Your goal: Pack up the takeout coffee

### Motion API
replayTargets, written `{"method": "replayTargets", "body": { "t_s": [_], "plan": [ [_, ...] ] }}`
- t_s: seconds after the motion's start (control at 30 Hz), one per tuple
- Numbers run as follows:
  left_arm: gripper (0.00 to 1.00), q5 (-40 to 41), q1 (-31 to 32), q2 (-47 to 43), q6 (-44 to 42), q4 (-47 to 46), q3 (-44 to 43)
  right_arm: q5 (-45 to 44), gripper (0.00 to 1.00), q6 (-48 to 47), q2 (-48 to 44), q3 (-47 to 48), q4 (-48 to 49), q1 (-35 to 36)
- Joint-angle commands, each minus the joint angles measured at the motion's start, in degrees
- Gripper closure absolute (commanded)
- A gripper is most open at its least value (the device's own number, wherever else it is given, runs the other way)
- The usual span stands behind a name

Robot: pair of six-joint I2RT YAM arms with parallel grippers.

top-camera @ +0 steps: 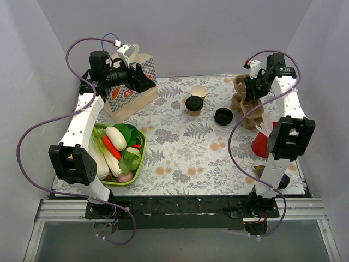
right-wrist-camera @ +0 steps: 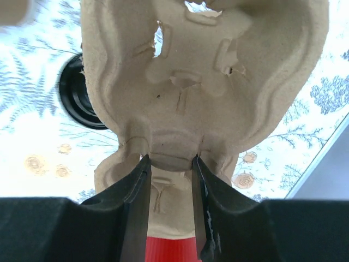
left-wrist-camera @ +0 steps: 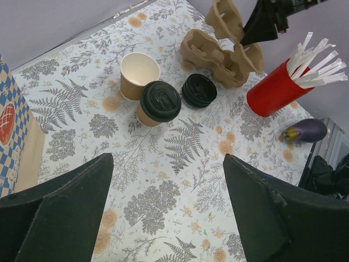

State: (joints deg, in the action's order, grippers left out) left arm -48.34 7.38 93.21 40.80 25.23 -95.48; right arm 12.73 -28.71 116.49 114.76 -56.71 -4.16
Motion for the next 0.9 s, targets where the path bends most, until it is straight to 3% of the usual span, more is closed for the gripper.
{"method": "replayTargets", "body": {
  "t_s": [0.0,0.2,0.33,0.57,0.87],
  "plan": [
    [0.18,-1.2,0.4,-1.2,0.4,-0.4,-1.8,16.4,0.96,0.4,-11.5,-9.2,14.1,-0.9],
    [0.18,-0.8,0.4,-1.6,0.0,-0.5,-1.2,28.0,0.97,2.3,-9.6,-4.6,10.9,0.6],
    [0.18,0.0,0.4,-1.8,-0.4,-0.4,-1.1,30.2,0.98,-5.1,-9.3,-4.4,8.6,7.2],
    [0.18,2.5,0.4,-2.7,-2.5,1.0,-1.6,24.2,0.99,-28.9,-10.8,-8.9,0.4,23.5],
    [0.18,5.9,0.4,-4.8,-6.0,3.2,-1.3,14.1,0.99,-37.2,-7.3,-12.6,-5.4,31.8]
  ]
}}
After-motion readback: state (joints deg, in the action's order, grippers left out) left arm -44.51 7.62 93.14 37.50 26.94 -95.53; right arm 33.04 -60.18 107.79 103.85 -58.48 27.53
